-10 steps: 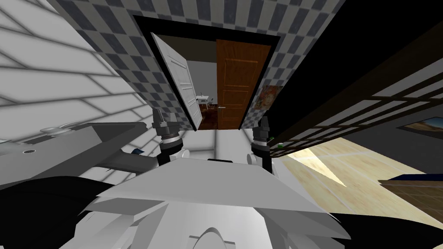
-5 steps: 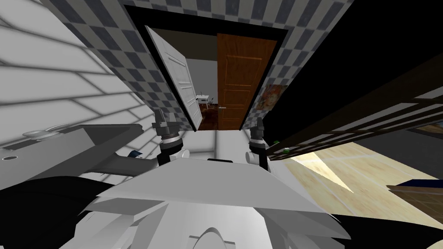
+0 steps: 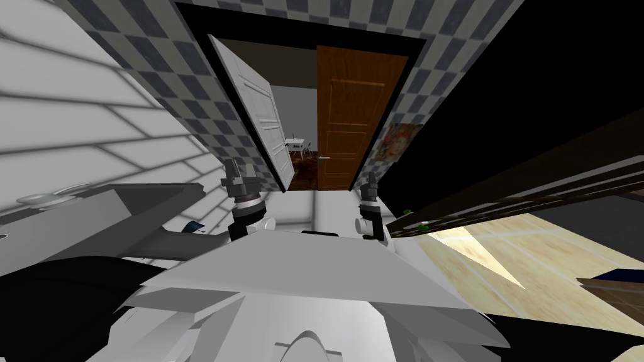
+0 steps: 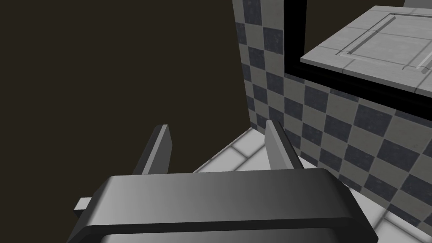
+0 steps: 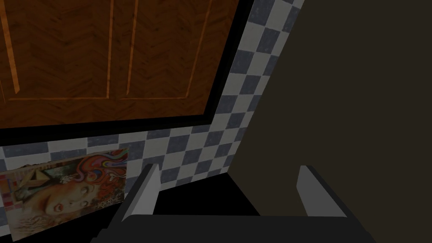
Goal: Push the door open
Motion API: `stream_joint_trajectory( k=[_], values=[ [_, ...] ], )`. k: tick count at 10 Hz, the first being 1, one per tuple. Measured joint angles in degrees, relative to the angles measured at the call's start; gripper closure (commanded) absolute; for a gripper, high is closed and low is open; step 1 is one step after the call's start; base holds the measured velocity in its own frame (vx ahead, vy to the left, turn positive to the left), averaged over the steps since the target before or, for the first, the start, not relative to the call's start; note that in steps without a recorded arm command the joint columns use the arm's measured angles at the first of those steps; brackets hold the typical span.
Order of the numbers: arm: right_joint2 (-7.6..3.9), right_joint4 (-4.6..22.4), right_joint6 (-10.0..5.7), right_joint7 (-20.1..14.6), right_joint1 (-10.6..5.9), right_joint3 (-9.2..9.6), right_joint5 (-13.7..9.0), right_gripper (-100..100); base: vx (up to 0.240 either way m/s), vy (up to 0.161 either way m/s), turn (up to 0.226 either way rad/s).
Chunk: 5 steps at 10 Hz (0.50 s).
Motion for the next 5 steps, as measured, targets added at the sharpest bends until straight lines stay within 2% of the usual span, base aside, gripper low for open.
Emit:
stream_joint_trajectory(
  k=[5],
  values=[
    [-0.35,8.0,-0.34,-0.1,-4.68,-0.33,-0.7,-100,0.099,0.03,0.017]
  ],
)
